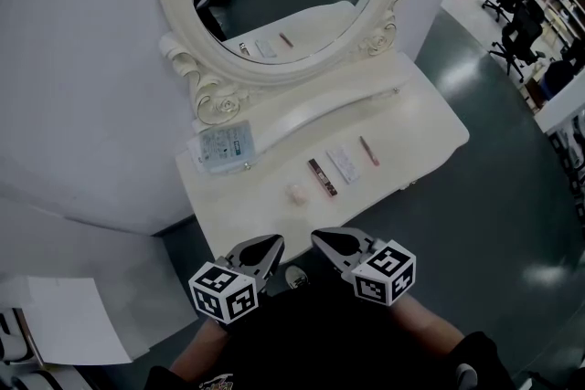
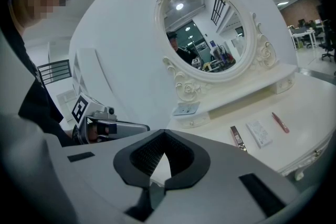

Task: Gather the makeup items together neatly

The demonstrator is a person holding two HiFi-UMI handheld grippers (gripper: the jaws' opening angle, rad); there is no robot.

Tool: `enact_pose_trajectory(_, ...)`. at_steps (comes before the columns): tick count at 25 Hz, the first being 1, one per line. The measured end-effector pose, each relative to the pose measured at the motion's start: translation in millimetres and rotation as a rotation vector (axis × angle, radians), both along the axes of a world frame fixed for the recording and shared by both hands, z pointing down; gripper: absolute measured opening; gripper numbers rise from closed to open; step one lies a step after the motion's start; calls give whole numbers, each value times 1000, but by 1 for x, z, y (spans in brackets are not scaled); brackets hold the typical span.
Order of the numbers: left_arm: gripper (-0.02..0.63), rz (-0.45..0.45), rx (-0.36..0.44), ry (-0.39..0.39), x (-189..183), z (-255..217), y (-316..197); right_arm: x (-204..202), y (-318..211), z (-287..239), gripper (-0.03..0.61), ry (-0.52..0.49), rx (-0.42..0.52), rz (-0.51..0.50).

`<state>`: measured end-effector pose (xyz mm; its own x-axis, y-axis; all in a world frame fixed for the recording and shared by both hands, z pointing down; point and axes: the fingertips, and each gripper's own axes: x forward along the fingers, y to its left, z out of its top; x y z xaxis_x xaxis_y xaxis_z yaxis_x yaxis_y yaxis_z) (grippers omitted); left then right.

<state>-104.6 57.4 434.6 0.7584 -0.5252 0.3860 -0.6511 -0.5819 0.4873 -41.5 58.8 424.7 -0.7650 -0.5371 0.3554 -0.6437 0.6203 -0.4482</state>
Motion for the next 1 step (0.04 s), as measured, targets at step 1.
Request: enact_pose_trajectory(1, 9, 0, 0, 0, -1, 0, -1, 0, 0, 0, 29, 0, -1, 0)
